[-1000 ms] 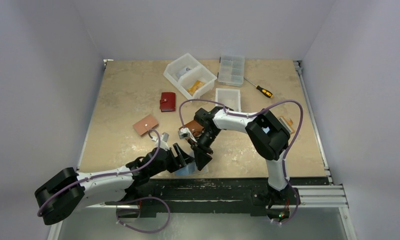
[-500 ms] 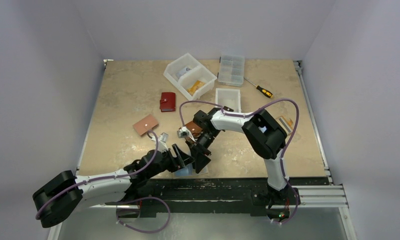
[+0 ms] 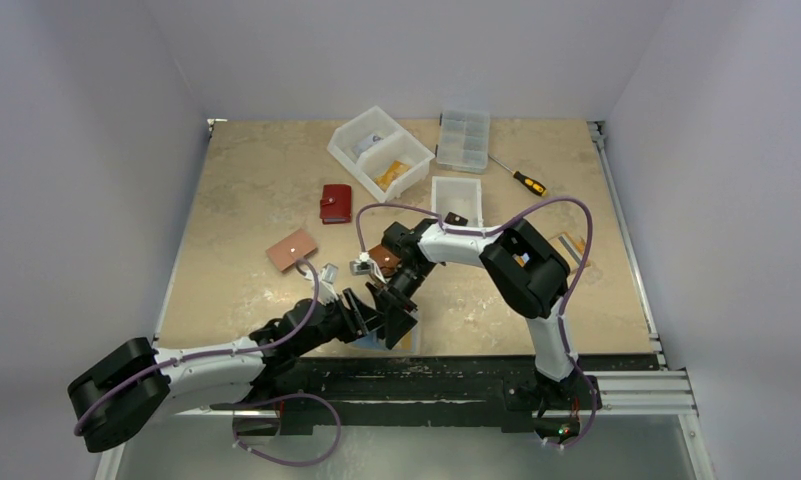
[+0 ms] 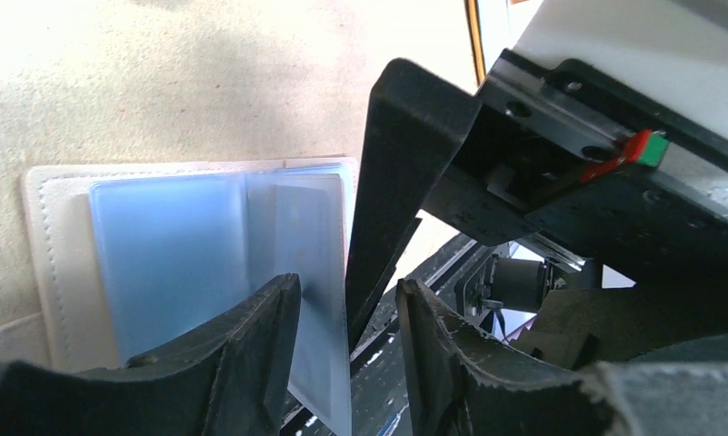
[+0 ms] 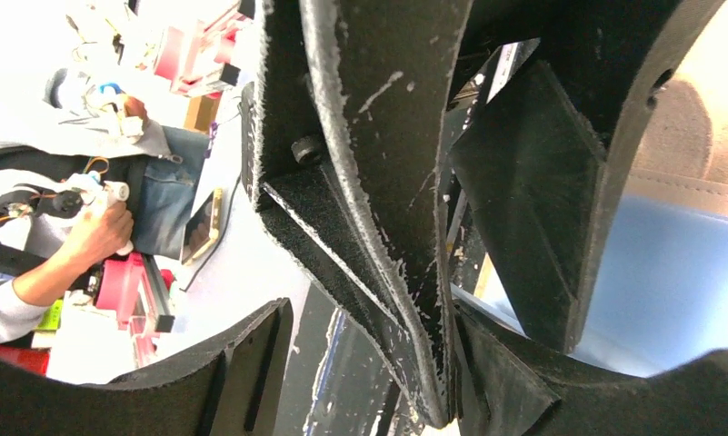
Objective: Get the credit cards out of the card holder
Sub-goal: Remove the credit card from the card holder.
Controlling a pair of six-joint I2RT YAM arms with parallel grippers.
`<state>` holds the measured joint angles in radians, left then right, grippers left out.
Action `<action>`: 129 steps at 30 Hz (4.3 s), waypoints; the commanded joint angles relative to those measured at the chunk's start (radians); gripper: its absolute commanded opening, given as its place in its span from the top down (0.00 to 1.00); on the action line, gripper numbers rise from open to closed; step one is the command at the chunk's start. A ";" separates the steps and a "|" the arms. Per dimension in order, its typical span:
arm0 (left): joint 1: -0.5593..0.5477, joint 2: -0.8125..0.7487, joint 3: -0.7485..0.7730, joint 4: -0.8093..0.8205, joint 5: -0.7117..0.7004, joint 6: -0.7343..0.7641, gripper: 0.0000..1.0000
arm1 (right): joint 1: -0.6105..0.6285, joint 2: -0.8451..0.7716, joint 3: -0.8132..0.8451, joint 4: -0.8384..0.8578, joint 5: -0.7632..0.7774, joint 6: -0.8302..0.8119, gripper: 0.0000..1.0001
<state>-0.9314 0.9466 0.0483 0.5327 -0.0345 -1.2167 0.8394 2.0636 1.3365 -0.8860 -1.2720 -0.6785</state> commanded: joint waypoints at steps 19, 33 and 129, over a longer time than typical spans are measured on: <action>0.002 -0.031 0.083 -0.261 -0.086 0.013 0.90 | -0.028 -0.197 -0.094 0.075 0.264 -0.061 0.34; 0.003 -0.141 0.003 -0.002 -0.094 0.057 1.00 | -0.185 -0.383 -0.198 0.175 0.208 0.024 0.36; -0.008 0.138 0.146 -0.342 -0.168 0.013 1.00 | -0.308 -0.524 -0.246 0.187 0.361 0.023 1.00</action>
<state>-0.9382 0.9802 0.1558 0.1184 -0.2371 -1.2789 0.5682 1.6127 1.0939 -0.6857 -0.9245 -0.6041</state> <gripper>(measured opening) 0.028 0.025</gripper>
